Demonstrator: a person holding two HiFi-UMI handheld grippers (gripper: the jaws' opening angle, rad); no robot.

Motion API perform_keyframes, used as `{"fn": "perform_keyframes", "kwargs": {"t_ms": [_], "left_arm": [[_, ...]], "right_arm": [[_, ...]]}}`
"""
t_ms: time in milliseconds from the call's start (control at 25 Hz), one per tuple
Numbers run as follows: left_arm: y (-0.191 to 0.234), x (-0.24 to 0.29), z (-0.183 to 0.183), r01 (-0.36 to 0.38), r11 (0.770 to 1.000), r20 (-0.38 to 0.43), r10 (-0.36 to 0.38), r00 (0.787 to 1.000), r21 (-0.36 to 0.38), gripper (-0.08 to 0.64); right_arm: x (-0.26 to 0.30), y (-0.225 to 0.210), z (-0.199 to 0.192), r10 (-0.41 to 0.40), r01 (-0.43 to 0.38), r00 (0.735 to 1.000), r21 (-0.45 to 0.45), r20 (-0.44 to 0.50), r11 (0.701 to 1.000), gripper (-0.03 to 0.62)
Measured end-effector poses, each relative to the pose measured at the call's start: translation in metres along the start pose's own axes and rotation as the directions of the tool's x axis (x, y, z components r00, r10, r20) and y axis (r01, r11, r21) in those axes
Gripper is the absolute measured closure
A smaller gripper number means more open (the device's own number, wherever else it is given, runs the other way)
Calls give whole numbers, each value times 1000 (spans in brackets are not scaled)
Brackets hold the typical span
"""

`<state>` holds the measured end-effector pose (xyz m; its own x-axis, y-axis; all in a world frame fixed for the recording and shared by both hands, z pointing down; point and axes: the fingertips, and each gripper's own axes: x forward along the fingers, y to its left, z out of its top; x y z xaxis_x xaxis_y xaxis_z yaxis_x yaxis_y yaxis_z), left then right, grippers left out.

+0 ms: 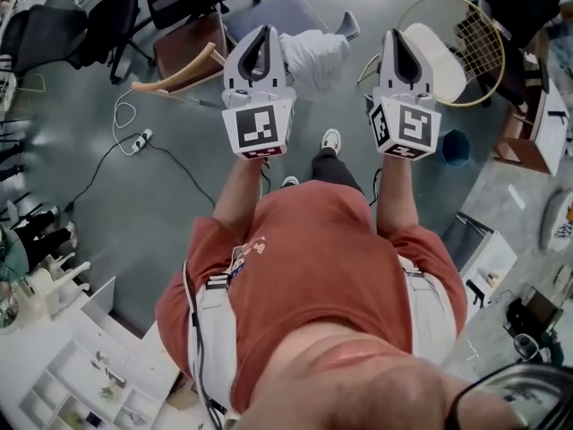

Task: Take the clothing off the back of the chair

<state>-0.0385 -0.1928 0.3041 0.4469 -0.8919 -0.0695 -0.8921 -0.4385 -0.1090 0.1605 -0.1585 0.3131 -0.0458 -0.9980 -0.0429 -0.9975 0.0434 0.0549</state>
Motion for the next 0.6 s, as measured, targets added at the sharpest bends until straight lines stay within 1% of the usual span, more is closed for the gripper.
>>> {"fn": "perform_keyframes", "kwargs": {"t_ms": [40, 200, 320, 480, 600], "left_arm": [[-3, 9, 0, -6, 1000, -7, 6, 1000, 4, 546], [-11, 43, 7, -50, 999, 19, 50, 999, 11, 546], [-14, 62, 7, -87, 996, 12, 86, 996, 21, 546], [-9, 75, 6, -145, 989, 5, 145, 989, 19, 546], [-2, 81, 5, -179, 984, 6, 179, 984, 24, 546]], "right_arm": [[9, -7, 0, 10, -10, 1000, 5, 1, 1000, 568], [44, -34, 3, 57, -57, 998, 30, 12, 998, 568], [66, -48, 1, 95, -95, 995, 42, 16, 995, 568], [91, -55, -11, 147, -146, 989, 70, 2, 987, 568], [108, -53, -15, 177, -176, 984, 73, -3, 982, 568]]}}
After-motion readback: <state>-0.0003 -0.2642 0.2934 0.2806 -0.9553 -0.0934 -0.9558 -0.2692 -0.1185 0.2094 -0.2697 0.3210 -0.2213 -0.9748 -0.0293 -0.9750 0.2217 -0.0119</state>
